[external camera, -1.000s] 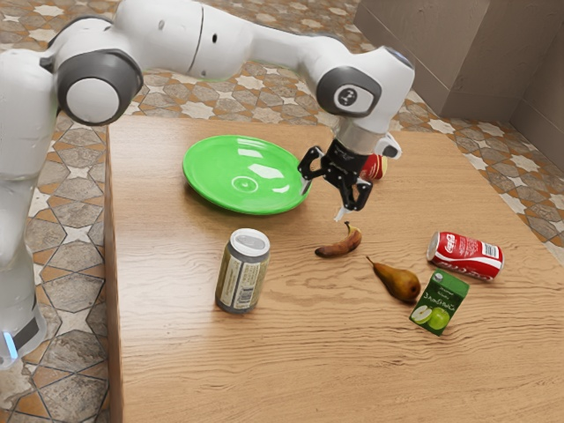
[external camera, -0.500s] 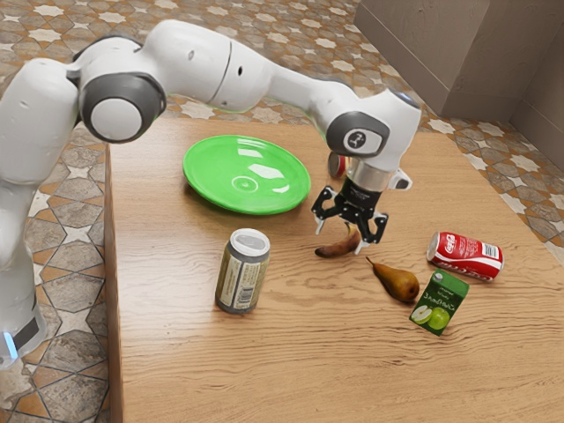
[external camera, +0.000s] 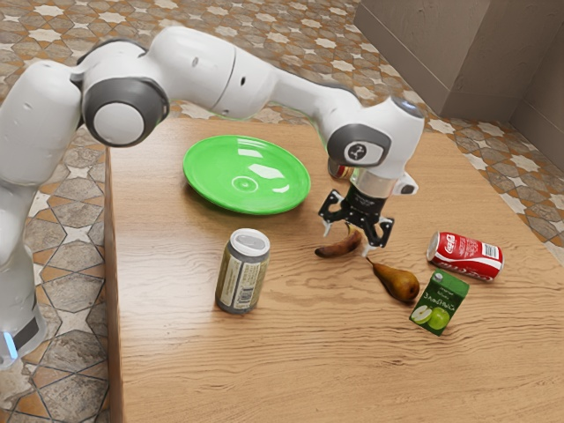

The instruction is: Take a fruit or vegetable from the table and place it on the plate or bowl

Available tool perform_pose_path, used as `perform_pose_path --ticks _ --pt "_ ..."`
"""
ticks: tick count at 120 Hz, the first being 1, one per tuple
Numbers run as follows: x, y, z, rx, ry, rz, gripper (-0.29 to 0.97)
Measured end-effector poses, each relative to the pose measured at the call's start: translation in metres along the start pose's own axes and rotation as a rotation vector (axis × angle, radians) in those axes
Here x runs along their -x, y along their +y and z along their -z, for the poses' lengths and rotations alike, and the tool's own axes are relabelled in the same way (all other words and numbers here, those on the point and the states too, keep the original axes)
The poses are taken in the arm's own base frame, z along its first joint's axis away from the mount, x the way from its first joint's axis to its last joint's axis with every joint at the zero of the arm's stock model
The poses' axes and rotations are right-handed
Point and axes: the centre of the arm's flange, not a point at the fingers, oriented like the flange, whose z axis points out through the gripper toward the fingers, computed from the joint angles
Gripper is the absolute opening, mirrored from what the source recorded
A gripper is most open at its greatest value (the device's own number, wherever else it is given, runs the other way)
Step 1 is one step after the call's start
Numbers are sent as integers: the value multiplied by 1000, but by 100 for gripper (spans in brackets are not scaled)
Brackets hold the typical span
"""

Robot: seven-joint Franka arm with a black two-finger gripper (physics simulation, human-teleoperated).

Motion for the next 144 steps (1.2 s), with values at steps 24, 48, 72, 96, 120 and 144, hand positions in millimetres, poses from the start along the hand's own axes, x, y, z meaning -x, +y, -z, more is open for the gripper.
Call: perform_pose_path --ticks 24,48,72,96,120,144 --pt "-15 -4 -1 4 55 -89 67" --pt "-18 -3 0 8 72 -178 66" --pt "-21 -2 -8 5 66 -240 66" --pt "-26 -2 -18 2 52 -274 65" --pt "-28 -2 -25 0 44 -302 60" --pt "-29 -1 -27 -3 43 -325 49"
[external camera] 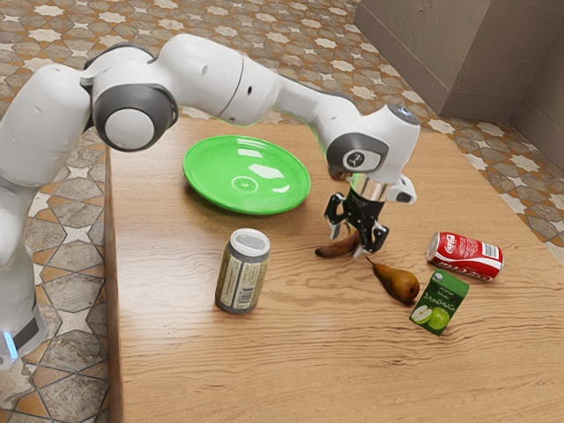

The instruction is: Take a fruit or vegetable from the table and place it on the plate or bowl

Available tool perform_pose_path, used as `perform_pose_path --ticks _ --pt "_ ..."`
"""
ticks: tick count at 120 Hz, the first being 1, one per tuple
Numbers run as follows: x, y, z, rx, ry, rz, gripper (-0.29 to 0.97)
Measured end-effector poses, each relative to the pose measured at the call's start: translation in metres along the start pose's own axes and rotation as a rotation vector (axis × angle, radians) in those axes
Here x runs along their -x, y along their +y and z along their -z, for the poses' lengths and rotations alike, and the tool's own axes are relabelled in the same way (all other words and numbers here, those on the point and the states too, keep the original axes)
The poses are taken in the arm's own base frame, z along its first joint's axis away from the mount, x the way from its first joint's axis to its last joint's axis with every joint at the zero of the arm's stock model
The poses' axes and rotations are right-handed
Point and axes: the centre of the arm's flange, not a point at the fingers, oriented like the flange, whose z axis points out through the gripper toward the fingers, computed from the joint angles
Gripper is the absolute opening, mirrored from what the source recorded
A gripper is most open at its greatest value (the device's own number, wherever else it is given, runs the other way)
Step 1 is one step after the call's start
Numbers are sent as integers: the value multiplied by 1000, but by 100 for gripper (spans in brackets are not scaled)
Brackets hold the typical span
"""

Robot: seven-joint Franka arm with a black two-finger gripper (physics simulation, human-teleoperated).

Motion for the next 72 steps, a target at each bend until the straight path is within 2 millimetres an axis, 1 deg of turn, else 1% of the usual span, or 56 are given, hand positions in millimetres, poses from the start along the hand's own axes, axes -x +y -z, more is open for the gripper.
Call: perform_pose_path --ticks 13,23,34,51,72 --pt "-1 0 3 0 7 -11 38" --pt "-3 -2 2 -1 6 -15 33" --pt "-5 -4 -4 -6 0 -19 30" --pt "-6 -5 -6 -8 -4 -24 18" --pt "-8 -9 -1 -4 3 -25 14"
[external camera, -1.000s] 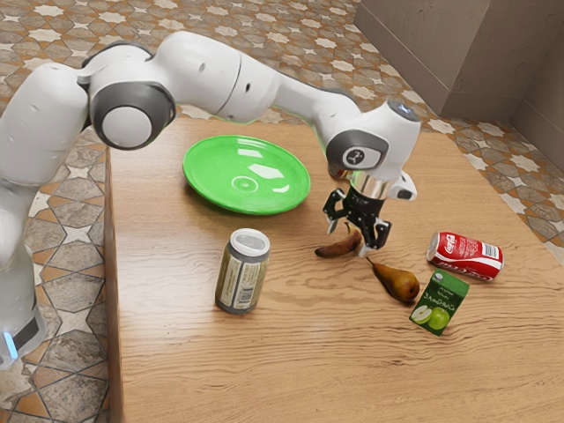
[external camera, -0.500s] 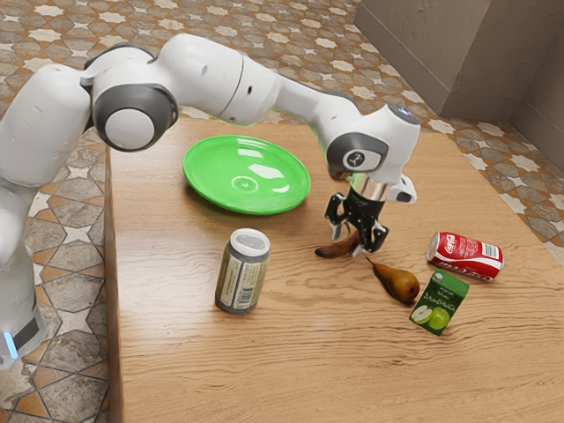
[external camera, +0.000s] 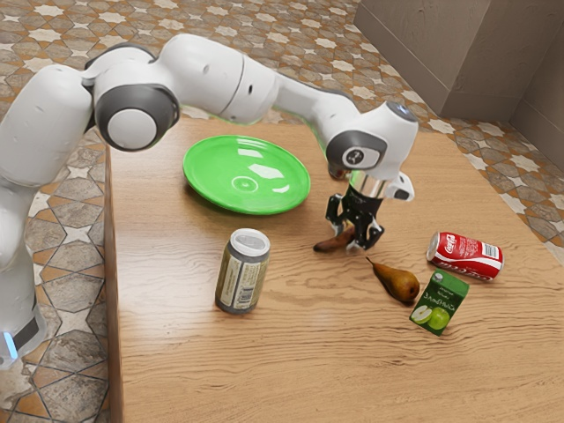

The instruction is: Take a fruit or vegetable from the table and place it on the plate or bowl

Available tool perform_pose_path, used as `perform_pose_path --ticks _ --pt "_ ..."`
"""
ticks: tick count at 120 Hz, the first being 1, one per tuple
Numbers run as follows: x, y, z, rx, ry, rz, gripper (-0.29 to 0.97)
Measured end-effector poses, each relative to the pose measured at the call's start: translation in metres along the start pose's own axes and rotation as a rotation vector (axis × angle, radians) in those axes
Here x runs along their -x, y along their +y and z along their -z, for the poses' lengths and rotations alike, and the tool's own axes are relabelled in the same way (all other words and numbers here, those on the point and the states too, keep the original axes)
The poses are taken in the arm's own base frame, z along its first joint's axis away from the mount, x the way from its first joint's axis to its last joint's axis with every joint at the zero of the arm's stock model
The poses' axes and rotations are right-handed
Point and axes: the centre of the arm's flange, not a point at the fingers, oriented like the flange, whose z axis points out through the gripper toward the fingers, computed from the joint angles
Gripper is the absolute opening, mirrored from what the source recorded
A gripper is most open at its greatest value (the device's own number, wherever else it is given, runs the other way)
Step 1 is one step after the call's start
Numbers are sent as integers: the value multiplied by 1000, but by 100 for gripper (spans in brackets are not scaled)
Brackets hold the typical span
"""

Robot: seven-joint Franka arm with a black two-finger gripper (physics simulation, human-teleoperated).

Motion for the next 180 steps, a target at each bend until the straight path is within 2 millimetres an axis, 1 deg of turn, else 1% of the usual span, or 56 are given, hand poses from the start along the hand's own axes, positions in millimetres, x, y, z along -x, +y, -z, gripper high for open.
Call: perform_pose_path --ticks 16,23,32,38,41,46,49,56,62,68,78,84,89,93,97,102,113,119,139,152,168,170,180 --pt "1 -1 11 4 11 -4 13" --pt "4 -2 26 14 25 -6 12" --pt "10 -7 54 31 51 -5 12" --pt "12 -13 68 34 61 -1 11" --pt "11 -19 74 33 67 8 11" --pt "6 -37 86 27 79 37 10" --pt "1 -52 93 22 88 60 9" --pt "-13 -94 105 3 98 127 10" --pt "-26 -137 109 -19 97 195 10" --pt "-34 -172 112 -38 89 249 10" --pt "-37 -217 117 -58 73 312 9" --pt "-33 -244 120 -60 58 344 10" --pt "-28 -260 118 -60 40 363 10" --pt "-25 -269 115 -60 25 370 10" --pt "-21 -274 113 -59 13 371 9" --pt "-17 -275 111 -57 2 365 9" --pt "-10 -262 105 -58 -19 331 9" --pt "-3 -261 103 -52 -29 319 9" --pt "29 -284 101 -12 -62 316 8" --pt "35 -289 96 -18 -68 312 7" --pt "36 -284 96 -22 -61 299 5" --pt "36 -283 95 -23 -60 297 7" --pt "34 -276 93 -41 -58 289 32"
